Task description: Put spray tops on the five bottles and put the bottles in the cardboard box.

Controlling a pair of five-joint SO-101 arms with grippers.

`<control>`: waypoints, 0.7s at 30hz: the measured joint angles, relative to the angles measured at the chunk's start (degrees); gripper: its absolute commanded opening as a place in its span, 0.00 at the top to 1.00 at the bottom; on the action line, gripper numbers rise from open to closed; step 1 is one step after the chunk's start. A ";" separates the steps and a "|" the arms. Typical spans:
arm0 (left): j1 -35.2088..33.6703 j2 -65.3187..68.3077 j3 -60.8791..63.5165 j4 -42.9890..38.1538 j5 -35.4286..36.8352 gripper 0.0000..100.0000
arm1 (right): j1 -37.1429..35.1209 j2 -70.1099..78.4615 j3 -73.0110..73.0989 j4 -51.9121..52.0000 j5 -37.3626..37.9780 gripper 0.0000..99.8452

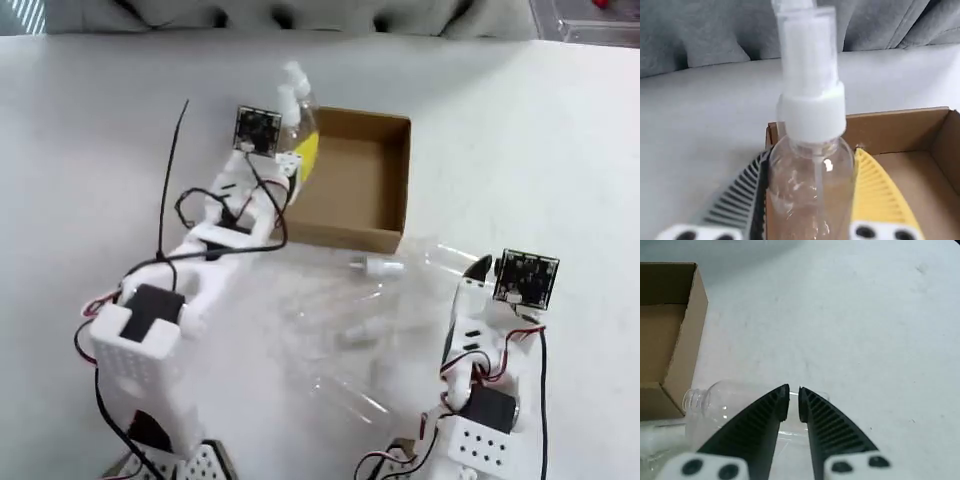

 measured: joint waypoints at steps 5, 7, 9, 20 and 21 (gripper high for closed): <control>0.00 1.14 -0.09 -1.49 0.00 0.97 | 0.00 0.00 0.00 0.00 0.00 0.99; 0.00 1.14 -0.09 -1.58 0.00 0.96 | 0.00 0.00 0.00 0.00 0.00 0.99; 0.00 1.14 -0.09 -1.58 0.00 0.92 | 0.00 0.00 0.00 0.00 0.00 0.99; 0.00 1.14 -0.09 -1.58 0.09 0.73 | 0.00 0.00 0.00 0.00 0.00 0.99; 0.00 1.14 -0.09 -1.58 0.53 0.73 | 0.00 0.00 0.00 0.00 0.00 0.99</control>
